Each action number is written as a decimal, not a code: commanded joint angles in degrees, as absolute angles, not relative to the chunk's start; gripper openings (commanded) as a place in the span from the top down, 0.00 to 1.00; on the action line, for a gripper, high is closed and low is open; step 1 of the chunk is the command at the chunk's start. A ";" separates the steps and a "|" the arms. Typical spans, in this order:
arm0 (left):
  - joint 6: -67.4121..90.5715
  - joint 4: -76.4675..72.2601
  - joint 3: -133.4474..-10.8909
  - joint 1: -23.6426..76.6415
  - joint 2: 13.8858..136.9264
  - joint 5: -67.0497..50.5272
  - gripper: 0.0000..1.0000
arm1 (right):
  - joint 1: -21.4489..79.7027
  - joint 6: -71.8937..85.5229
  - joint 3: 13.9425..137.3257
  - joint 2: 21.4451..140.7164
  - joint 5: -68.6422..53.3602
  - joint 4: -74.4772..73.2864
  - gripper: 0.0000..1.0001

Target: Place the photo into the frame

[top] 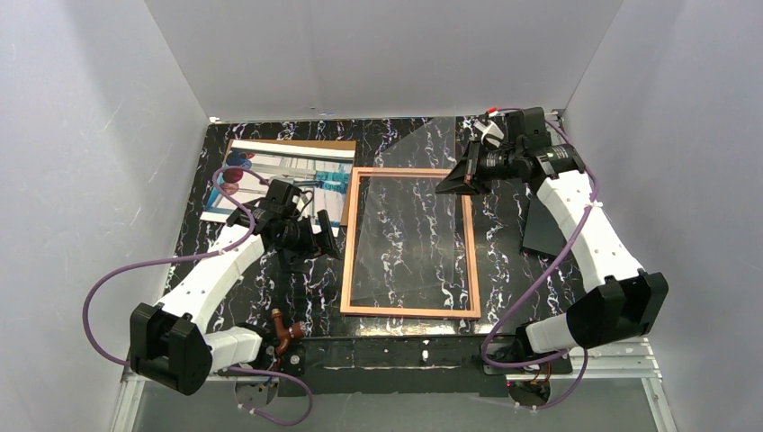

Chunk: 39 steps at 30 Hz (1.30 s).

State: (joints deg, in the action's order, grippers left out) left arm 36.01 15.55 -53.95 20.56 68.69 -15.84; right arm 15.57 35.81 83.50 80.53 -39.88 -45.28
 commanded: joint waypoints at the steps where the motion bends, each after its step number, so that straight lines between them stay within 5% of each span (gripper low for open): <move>1: 35.30 21.27 -53.69 20.33 68.89 -15.43 0.06 | 15.03 35.53 82.84 80.78 -43.28 -41.42 0.99; 39: 35.44 19.25 -52.46 20.31 72.46 -17.10 0.06 | 14.57 30.62 84.02 90.64 -47.32 -42.03 0.99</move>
